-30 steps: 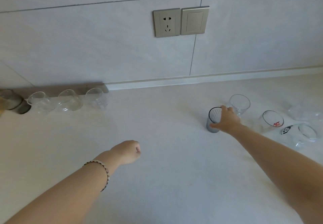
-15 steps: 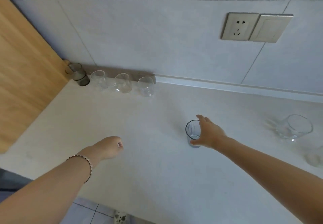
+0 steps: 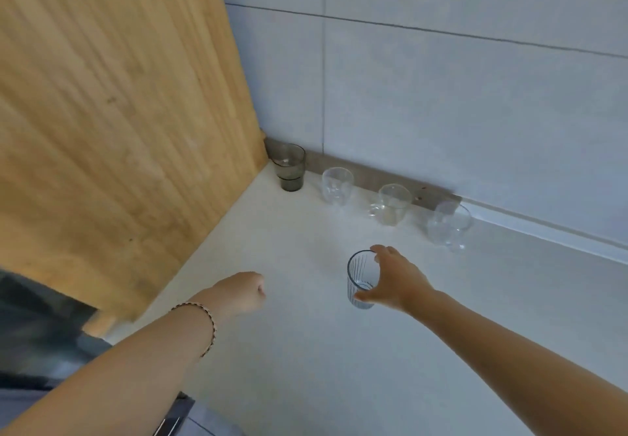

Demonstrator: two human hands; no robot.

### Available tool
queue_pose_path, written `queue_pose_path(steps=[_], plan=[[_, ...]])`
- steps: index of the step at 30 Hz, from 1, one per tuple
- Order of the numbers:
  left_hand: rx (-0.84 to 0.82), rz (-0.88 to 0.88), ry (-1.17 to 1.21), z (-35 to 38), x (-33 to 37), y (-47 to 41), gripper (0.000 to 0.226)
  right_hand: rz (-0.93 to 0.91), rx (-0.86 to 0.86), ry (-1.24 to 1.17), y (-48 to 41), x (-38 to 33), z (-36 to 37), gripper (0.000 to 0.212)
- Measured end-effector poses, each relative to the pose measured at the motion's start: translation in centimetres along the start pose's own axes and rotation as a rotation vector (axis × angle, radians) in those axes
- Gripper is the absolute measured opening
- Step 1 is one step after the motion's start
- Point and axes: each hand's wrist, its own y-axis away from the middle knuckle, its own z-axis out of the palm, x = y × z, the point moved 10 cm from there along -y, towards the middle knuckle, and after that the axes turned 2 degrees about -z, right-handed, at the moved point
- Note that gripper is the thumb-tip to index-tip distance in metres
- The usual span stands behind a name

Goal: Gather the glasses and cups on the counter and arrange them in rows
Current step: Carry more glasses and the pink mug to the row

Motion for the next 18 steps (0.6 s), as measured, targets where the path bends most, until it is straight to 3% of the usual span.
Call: queue_pose_path(steps=[10, 18], plan=[[-0.036, 0.011, -0.054, -7.1, -10.9, -8.2, 0.011, 0.060, 0.063, -0.124, -14.9, -15.2, 2.5, 0.097], [-0.083, 0.072, -0.023, -6.4, -13.4, -11.4, 0.015, 0.160, 0.152, -0.144, -22.9, -19.8, 3.7, 0.082]])
